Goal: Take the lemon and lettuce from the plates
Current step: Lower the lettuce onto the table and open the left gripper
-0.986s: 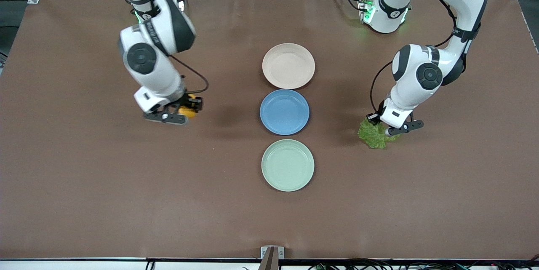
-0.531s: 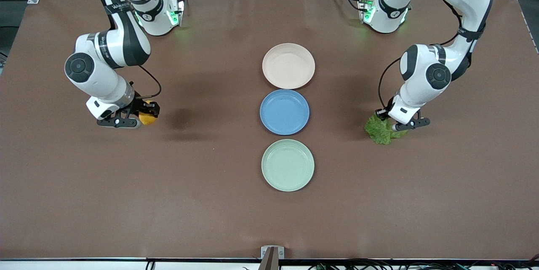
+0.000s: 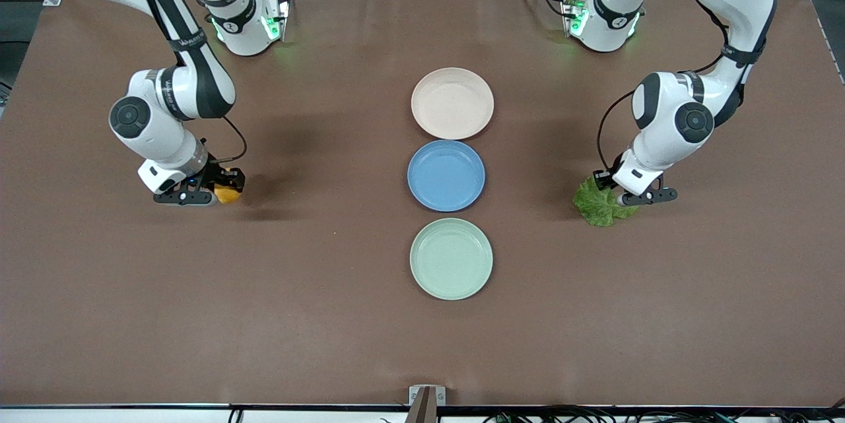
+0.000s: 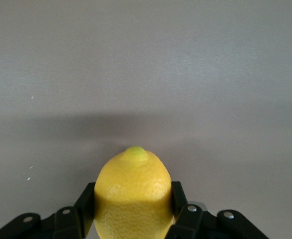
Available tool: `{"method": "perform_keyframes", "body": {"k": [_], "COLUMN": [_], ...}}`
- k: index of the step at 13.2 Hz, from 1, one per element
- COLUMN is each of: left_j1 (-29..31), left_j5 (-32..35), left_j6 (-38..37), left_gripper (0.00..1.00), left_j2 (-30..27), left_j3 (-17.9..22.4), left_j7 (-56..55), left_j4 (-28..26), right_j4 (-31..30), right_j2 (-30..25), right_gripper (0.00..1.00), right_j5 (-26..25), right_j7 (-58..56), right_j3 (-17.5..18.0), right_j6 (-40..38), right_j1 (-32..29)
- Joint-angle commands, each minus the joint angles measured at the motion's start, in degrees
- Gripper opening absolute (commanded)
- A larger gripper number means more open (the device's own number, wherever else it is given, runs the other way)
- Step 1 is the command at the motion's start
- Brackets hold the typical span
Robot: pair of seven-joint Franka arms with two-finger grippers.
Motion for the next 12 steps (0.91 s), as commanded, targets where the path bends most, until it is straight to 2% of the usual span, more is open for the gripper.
{"method": "perform_keyframes", "body": {"k": [1, 4, 8, 11, 12], "left_j1": [0.2, 0.3, 0.5, 1.0, 1.7], "left_j5": [-0.9, -0.9, -0.9, -1.0, -1.0], "left_j6": [-3.2, -14.8, -35.4, -44.3, -46.8], "left_gripper": [1.00, 1.00, 1.00, 1.00, 1.00], "left_j2": [-0.8, -3.6, -12.6, -19.7, -20.6], "left_j3": [-0.3, -0.4, -0.4, 0.0, 0.1], "left_j7": [0.9, 1.0, 1.2, 1.3, 1.4], "left_j4": [2.2, 7.5, 15.0, 18.8, 20.8], "right_j4": [-2.9, -2.9, -2.9, -2.7, -2.5], "right_j2": [0.5, 2.4, 4.1, 4.9, 5.0], "right_gripper": [0.01, 0.02, 0.03, 0.05, 0.20], "right_j5": [0.6, 0.6, 0.6, 0.6, 0.6], "right_j7": [-0.8, -0.8, -0.8, -0.7, -0.8], "right_j3": [1.0, 1.0, 1.1, 1.1, 1.1], "right_j6": [4.3, 6.6, 7.8, 8.7, 8.6], "right_j1": [-0.7, -0.6, -0.6, -0.6, -0.6]}}
